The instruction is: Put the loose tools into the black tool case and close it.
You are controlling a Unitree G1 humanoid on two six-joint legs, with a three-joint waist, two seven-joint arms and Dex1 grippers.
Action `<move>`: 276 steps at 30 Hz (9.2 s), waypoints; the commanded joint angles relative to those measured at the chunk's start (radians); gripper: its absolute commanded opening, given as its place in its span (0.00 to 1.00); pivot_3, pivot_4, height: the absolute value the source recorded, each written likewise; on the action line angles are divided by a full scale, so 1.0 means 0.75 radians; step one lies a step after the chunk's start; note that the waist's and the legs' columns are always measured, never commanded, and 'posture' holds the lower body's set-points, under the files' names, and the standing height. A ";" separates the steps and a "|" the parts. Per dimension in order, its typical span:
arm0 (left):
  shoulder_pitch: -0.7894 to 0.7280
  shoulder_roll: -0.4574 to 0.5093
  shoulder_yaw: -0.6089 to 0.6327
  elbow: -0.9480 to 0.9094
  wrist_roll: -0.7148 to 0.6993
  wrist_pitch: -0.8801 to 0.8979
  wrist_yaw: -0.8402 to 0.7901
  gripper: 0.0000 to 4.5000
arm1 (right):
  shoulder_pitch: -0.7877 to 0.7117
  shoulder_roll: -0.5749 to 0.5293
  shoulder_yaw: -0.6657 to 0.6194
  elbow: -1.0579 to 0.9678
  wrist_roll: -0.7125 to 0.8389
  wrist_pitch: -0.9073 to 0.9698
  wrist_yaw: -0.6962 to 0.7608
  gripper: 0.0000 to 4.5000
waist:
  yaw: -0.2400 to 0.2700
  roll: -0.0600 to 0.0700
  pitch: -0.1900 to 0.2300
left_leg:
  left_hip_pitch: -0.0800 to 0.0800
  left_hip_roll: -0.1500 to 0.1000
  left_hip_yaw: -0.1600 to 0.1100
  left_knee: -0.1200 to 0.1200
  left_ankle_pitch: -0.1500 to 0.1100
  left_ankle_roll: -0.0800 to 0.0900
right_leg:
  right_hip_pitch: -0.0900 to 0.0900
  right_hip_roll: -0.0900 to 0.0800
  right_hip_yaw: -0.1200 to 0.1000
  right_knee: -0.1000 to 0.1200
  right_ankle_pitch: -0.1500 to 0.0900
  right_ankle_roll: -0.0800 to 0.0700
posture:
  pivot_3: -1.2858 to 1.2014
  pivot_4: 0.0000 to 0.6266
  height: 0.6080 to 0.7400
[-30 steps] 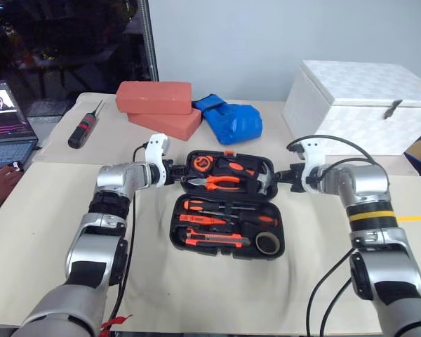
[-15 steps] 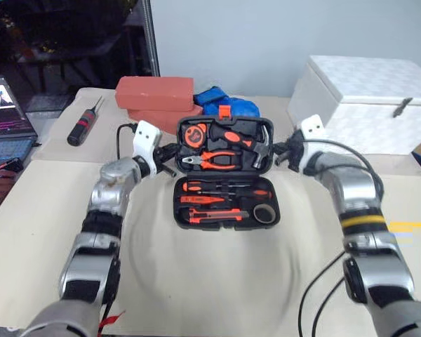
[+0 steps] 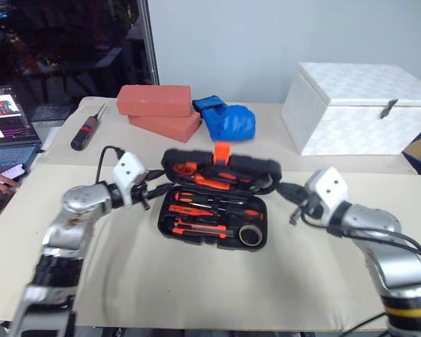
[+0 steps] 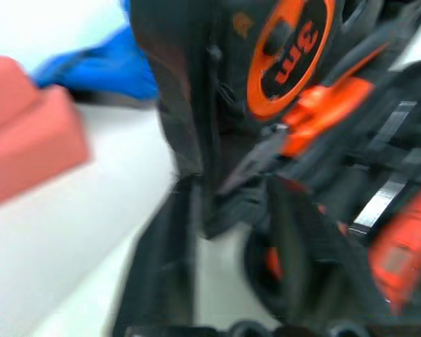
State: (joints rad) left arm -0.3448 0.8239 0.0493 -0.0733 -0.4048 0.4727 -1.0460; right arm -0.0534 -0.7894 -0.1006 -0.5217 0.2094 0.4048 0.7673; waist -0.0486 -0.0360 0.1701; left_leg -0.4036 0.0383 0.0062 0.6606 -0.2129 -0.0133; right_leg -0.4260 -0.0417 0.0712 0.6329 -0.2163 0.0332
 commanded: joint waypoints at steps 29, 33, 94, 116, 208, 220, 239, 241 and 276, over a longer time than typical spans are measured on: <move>0.122 0.314 0.163 -0.524 -0.520 0.491 -0.262 0.01 | -0.367 0.293 0.410 0.201 -0.066 0.463 -0.279 0.00 | 0.000 -0.017 0.010 | -0.007 -0.002 -0.002 0.000 -0.002 -0.003 | -0.013 -0.001 0.000 0.017 -0.015 -0.005 | 0.52 0.24 1.00; 0.122 0.265 0.176 -0.533 -0.521 0.490 -0.173 0.01 | -0.575 0.418 0.454 0.505 -0.154 0.338 -0.343 0.00 | 0.002 -0.017 0.010 | -0.004 -0.003 -0.002 0.001 0.000 -0.002 | -0.012 -0.001 0.000 0.018 -0.012 -0.007 | 0.52 0.24 1.00; -0.425 -0.115 -0.366 0.135 0.144 0.227 -0.142 0.01 | -0.611 0.702 0.397 0.572 -0.187 0.373 -0.346 0.00 | 0.003 -0.015 0.010 | -0.011 -0.005 -0.006 0.002 0.005 -0.002 | -0.015 0.000 0.000 0.018 -0.003 -0.003 | 0.52 0.24 1.00; -0.348 -0.130 -0.406 0.135 0.202 0.170 -0.132 0.01 | -0.497 0.772 0.287 0.296 -0.028 0.555 -0.416 0.00 | -0.021 -0.014 0.009 | 0.004 -0.004 -0.008 0.001 0.007 0.001 | 0.000 0.003 0.001 0.017 -0.001 -0.004 | 0.52 0.24 1.00; -0.277 -0.162 -0.417 0.063 0.209 0.224 -0.091 0.01 | -0.473 0.989 0.281 0.372 -0.037 0.348 -0.625 0.00 | -0.026 -0.014 0.009 | 0.006 -0.004 -0.009 -0.007 0.008 0.002 | 0.000 0.001 0.000 0.007 -0.001 -0.005 | 0.52 0.24 1.00; -0.272 -0.160 -0.414 0.065 0.214 0.225 -0.091 0.01 | -0.296 0.870 0.252 0.171 0.010 0.524 -0.641 0.00 | -0.014 -0.013 0.008 | 0.005 -0.005 -0.008 -0.020 0.008 0.002 | 0.001 0.000 -0.001 -0.005 -0.001 -0.004 | 0.52 0.24 1.00; -0.278 -0.160 -0.418 0.064 0.215 0.226 -0.090 0.01 | -0.474 0.921 0.328 0.579 -0.009 0.260 -0.561 0.00 | -0.016 -0.012 0.008 | 0.007 -0.005 -0.008 -0.020 0.008 0.003 | 0.002 0.000 -0.001 -0.005 -0.001 -0.003 | 0.52 0.24 1.00; -0.275 -0.159 -0.417 0.059 0.214 0.229 -0.088 0.01 | -0.478 0.932 0.318 0.591 -0.008 0.226 -0.559 0.00 | -0.017 -0.012 0.008 | 0.007 -0.005 -0.008 -0.020 0.008 0.003 | 0.002 0.000 -0.001 -0.004 -0.001 -0.004 | 0.52 0.24 1.00; -0.252 -0.153 -0.431 0.061 0.223 0.232 -0.076 0.00 | -0.331 0.670 0.372 0.176 0.020 0.336 -0.358 0.49 | -0.026 -0.011 0.007 | 0.009 -0.004 -0.008 -0.022 0.008 0.003 | 0.003 0.002 0.001 -0.004 -0.001 -0.005 | 0.52 0.24 1.00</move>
State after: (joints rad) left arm -0.5785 0.6980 -0.2128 -0.0659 -0.2755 0.6118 -1.0959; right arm -0.2914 -0.2411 0.1632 -0.3026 0.2222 0.6200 0.4531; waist -0.0681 -0.0442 0.1753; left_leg -0.3968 0.0350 0.0006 0.6445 -0.2071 -0.0114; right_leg -0.4237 -0.0404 0.0717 0.6296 -0.2173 0.0298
